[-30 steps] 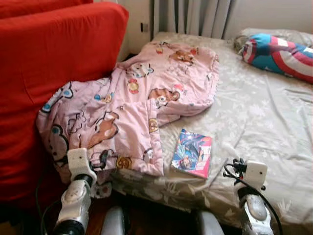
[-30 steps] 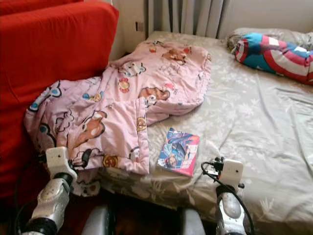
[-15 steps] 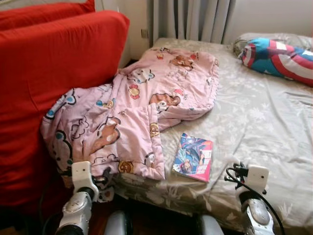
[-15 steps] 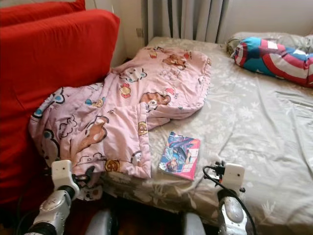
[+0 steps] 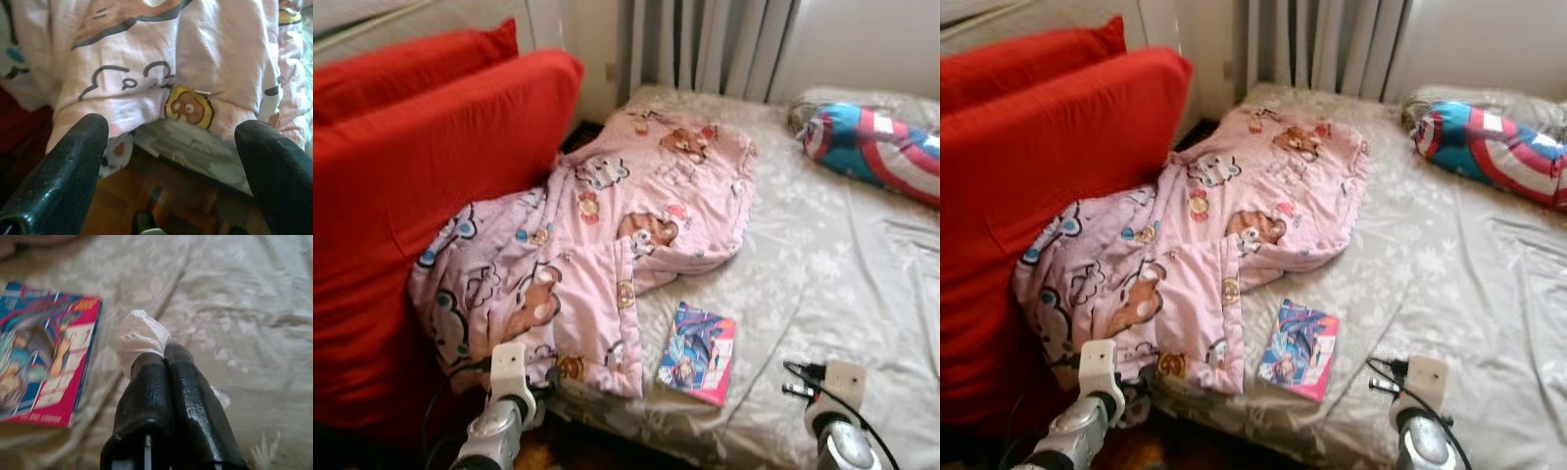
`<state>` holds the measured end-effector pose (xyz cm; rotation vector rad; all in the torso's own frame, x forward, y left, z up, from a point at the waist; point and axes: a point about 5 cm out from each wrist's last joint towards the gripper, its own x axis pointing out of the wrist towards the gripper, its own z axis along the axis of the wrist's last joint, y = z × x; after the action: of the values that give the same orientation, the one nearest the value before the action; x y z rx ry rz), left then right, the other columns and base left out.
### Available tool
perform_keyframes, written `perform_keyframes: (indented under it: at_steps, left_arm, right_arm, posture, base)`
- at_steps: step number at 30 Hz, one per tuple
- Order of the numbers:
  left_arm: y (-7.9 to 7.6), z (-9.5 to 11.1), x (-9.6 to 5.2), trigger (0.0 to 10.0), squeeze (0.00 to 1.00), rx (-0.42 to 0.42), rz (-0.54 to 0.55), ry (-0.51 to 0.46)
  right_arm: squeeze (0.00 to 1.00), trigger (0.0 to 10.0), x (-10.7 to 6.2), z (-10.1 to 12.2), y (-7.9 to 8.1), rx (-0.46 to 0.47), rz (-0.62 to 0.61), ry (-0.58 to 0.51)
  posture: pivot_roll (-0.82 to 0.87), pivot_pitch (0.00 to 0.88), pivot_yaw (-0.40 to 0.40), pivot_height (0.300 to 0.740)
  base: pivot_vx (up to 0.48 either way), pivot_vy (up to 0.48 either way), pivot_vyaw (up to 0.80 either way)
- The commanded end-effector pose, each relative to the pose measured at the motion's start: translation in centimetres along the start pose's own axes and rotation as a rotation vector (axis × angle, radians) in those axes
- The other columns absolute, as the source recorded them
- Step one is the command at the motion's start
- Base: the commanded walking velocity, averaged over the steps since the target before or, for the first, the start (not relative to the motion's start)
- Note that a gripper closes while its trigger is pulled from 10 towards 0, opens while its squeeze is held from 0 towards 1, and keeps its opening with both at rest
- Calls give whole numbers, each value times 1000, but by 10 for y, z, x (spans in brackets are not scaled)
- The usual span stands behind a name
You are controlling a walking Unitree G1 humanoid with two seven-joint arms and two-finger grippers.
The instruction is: Clean up the room
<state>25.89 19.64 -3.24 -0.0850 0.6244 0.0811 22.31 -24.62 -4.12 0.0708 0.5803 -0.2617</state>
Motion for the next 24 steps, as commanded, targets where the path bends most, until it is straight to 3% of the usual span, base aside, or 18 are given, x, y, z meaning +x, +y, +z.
perform_keyframes:
  at_steps: [1,7,11,16,24]
  left_arm:
    - [3,-18,-5,10000,0,14,22,80]
    - [7,-50,-15,10000,0,57,55,206]
    - [9,-60,-20,10000,0,98,46,229]
    - [25,-65,-25,10000,0,74,104,230]
    - [43,-59,-27,10000,0,120,147,207]
  right_arm:
    - [0,10000,-4,-14,3,-23,8,76]
    - [0,10000,-7,-28,11,-23,33,151]
    - [0,10000,-9,-32,13,-18,37,174]
    - [0,10000,-11,-40,21,-39,62,212]
    - [0,10000,-11,-42,34,-24,95,234]
  posture:
    - [-43,0,-69,740]
    - [-38,0,-54,740]
    - [-10,0,-74,740]
    - [1,0,-76,740]
    - [16,0,-24,740]
  base:
    - [0,0,0]
    - [0,0,0]
    - [0,0,0]
    - [0,0,0]
    - [0,0,0]
